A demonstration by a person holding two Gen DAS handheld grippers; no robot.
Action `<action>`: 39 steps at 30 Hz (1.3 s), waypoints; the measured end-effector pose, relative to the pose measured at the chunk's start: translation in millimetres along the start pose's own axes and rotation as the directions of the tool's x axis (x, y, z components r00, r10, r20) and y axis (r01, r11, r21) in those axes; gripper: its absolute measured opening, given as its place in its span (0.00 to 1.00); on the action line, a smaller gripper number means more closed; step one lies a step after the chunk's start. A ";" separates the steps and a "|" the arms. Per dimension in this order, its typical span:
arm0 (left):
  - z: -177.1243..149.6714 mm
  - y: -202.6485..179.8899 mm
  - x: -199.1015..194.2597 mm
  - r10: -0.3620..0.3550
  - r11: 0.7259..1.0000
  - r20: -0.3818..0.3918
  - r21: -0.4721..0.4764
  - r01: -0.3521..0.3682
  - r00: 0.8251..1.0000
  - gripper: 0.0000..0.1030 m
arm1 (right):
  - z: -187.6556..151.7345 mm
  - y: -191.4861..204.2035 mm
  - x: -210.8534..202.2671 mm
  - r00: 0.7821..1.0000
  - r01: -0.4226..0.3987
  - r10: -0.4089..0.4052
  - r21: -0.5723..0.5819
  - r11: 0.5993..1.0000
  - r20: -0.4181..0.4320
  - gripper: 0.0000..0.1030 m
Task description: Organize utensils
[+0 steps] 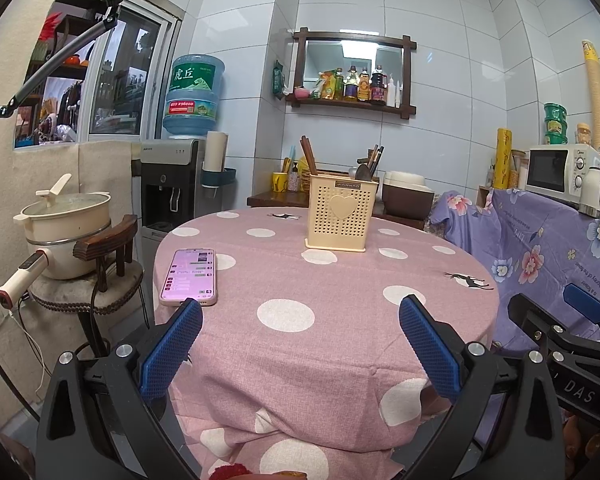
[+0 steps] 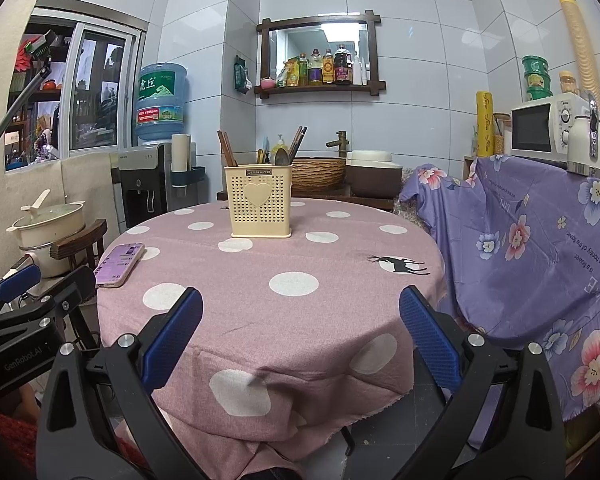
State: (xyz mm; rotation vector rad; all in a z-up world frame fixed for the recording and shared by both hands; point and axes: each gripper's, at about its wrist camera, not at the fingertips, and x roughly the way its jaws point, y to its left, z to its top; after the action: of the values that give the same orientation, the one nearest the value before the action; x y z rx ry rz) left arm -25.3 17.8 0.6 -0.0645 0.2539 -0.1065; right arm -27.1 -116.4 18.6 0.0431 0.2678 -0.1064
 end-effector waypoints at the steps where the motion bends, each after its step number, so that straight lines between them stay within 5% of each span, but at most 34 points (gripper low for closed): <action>1: -0.1 -0.1 -0.1 0.000 1.000 -0.001 0.000 0.000 1.000 0.95 | 0.0 0.0 -0.1 1.000 0.000 0.000 0.000 1.000 0.000 0.94; 39: 2.1 -0.7 0.1 0.001 1.000 -0.002 0.000 -0.001 1.000 0.95 | -2.2 -2.5 0.5 1.000 -0.002 0.002 -0.002 1.000 -0.008 0.94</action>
State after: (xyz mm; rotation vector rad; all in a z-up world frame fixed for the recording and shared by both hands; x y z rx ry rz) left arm -24.7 17.1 2.7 -0.0646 0.2561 -0.1058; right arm -27.5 -118.7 16.3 0.0417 0.2759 -0.1044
